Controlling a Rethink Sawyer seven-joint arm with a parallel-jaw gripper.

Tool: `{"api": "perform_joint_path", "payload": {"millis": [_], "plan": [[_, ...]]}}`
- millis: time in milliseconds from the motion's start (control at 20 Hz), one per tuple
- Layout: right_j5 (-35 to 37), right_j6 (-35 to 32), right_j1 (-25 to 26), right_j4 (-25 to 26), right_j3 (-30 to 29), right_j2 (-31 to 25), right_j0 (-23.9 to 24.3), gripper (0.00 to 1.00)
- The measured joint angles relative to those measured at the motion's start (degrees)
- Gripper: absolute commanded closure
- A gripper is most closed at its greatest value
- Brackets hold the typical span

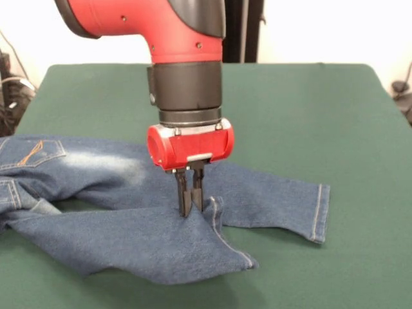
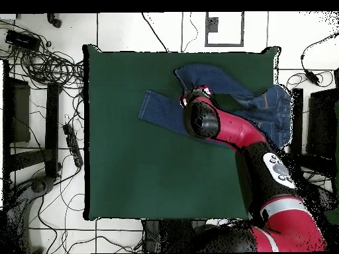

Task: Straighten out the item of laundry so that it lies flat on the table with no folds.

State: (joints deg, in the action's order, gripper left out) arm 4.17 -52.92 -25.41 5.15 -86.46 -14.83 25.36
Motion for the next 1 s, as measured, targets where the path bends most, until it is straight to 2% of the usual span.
{"api": "perform_joint_path", "payload": {"millis": [550, 1000], "plan": [[-0.85, 0.0, -1.74, -4.6, 1.27, -0.11, -1.7, 1.0], [-0.83, 0.0, -1.73, -5.25, 3.56, -1.57, -2.61, 1.0]]}}
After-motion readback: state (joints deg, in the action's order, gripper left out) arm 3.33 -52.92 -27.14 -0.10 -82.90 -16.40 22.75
